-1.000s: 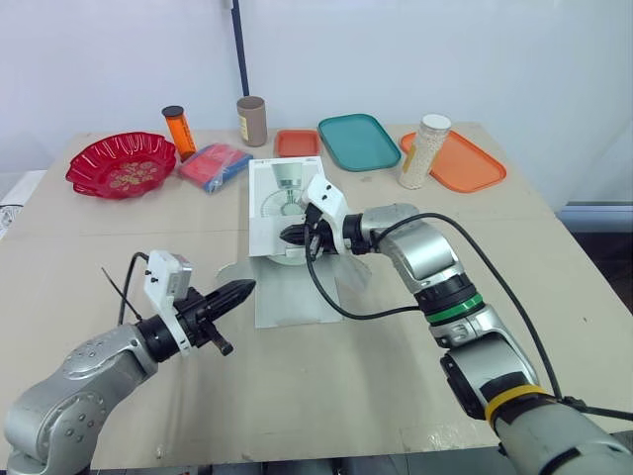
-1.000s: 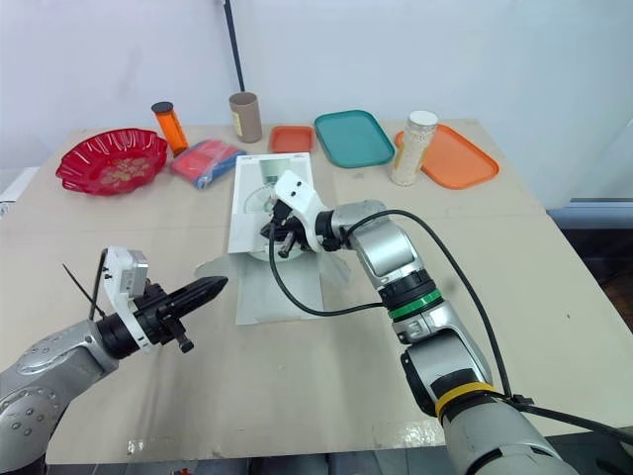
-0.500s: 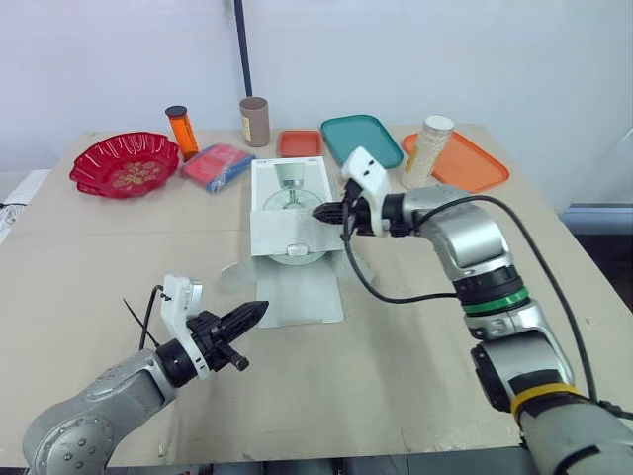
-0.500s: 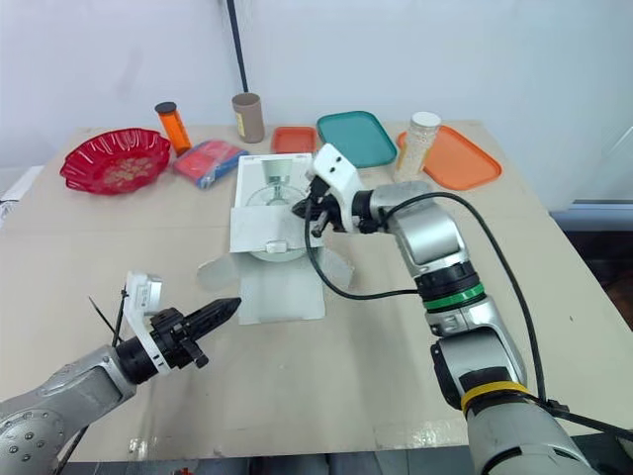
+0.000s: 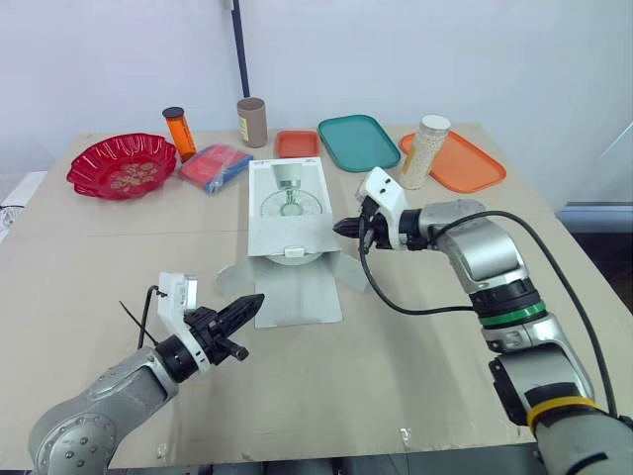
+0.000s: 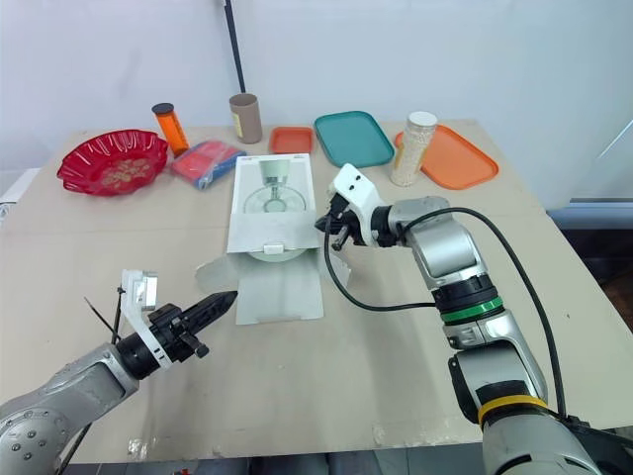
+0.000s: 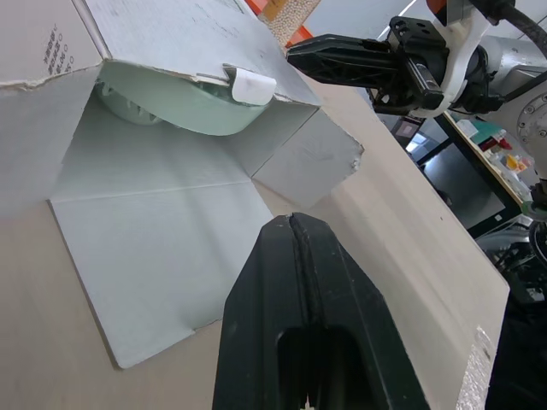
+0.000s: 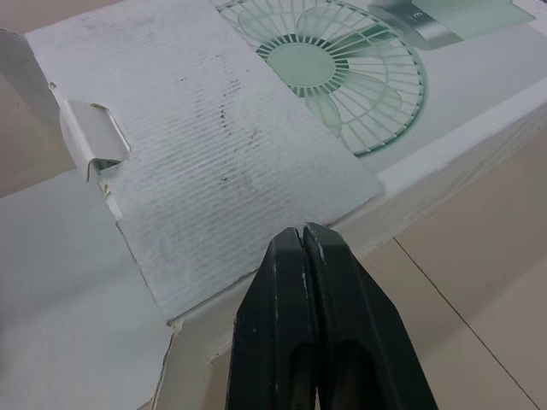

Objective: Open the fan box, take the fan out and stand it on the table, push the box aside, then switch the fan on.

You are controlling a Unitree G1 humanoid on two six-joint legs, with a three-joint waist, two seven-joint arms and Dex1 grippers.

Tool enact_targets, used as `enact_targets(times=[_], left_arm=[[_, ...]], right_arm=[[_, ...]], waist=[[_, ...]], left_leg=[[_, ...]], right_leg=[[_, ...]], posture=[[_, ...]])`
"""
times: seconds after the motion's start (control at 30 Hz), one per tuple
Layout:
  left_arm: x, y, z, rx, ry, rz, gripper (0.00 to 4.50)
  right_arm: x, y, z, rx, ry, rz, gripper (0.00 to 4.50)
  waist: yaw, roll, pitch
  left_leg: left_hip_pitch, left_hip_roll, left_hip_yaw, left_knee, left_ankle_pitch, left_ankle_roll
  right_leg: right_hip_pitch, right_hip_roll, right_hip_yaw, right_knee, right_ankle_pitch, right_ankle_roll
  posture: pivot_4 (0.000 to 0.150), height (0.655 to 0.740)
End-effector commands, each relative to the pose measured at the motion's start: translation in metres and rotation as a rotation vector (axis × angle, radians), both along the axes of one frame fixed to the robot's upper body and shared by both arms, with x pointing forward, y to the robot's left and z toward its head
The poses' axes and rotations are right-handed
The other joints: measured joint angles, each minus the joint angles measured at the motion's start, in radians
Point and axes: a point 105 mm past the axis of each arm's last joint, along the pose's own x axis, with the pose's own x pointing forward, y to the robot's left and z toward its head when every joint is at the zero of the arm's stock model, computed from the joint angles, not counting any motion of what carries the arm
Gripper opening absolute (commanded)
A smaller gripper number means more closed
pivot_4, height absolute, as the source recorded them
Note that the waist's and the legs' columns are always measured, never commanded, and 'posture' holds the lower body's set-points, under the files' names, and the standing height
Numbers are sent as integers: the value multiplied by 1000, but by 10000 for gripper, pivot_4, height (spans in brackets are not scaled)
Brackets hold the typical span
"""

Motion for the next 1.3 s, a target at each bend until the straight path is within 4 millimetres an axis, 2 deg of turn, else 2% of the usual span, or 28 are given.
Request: enact_targets(times=[0.03, 0.2, 0.47, 0.6, 0.63, 0.77, 0.8, 0.87, 0.9, 0.93, 1.07, 1.3], left_arm=[[2, 0, 0, -15, 5, 16, 0], [9, -4, -11, 2, 49, 31, 0], [25, -10, -13, -136, 102, 81, 0], [30, -15, -10, -187, 97, 63, 10120], [31, -17, -8, -208, 97, 56, 14850], [28, -28, -6, -282, 114, -6, 27780], [28, -30, -6, -300, 121, -10, 33320], [31, -33, -9, -317, 147, -5, 36688], [32, -34, -10, -327, 153, -7, 41484], [33, -35, -10, -334, 155, -10, 43618], [36, -43, -12, -432, 202, -20, 43618], [41, -47, -19, -488, 252, 15, 43618]], right_arm=[[-1, 6, 5, -1, -22, 25, 237], [-2, 9, 3, -3, -21, 33, 237], [-6, 18, 1, 8, -11, 55, 237], [-5, 17, 1, 1, -18, 49, 0], [-4, 17, 1, 0, -19, 48, 0], [-4, 14, 1, -4, -22, 39, 0], [-3, 14, 1, -7, -23, 36, 0], [-3, 12, 0, -13, -24, 33, 0], [-3, 12, 0, -16, -25, 33, 0], [-3, 11, 0, -18, -25, 33, 0], [-3, 9, 1, -38, -33, 34, 0], [-2, 4, 6, -48, -36, 29, 0]], waist=[[0, 0, 0], [0, 0, 0], [0, 0, 0], [1, 0, 0], [1, 0, 0], [1, 0, 0], [1, 0, 0], [1, 0, 0], [1, -1, 0], [2, -1, -1], [2, -1, -1], [2, -1, -1]], left_leg=[[0, 0, 0, 0, 0, 0], [0, 0, 0, 0, 0, 0], [0, 0, 0, 0, 0, 0], [0, 0, 0, 0, 0, 0], [0, 0, 0, 0, 0, 0], [0, 0, 0, 0, 0, 0], [0, 0, 0, 0, 0, 0], [0, 0, 0, 0, 0, 0], [0, 0, 0, 0, 0, 0], [0, -1, 0, 0, 0, 0], [0, -1, -1, 0, 0, 0], [0, -1, -1, 0, 0, 0]], right_leg=[[0, 0, 0, 0, 0, 0], [0, 0, 0, 0, 0, 0], [0, 0, 0, 0, 0, 0], [0, 0, 0, 0, 0, 0], [0, 0, 0, 0, 0, 0], [0, 0, 0, 0, 0, 0], [0, 0, 0, 0, 0, 0], [0, 0, 0, 0, 0, 0], [0, 0, 0, 0, 0, 0], [1, 0, 0, 0, 0, 0], [1, 0, 0, 0, 0, 0], [1, 0, 0, 0, 0, 0]], posture=[[1500, 7400], [1500, 7400], [1500, 7400], [1500, 7400], [1500, 7400], [1500, 7400], [1500, 7400], [1500, 7400], [1500, 7400], [1500, 7400], [1500, 7400], [1500, 7400]])
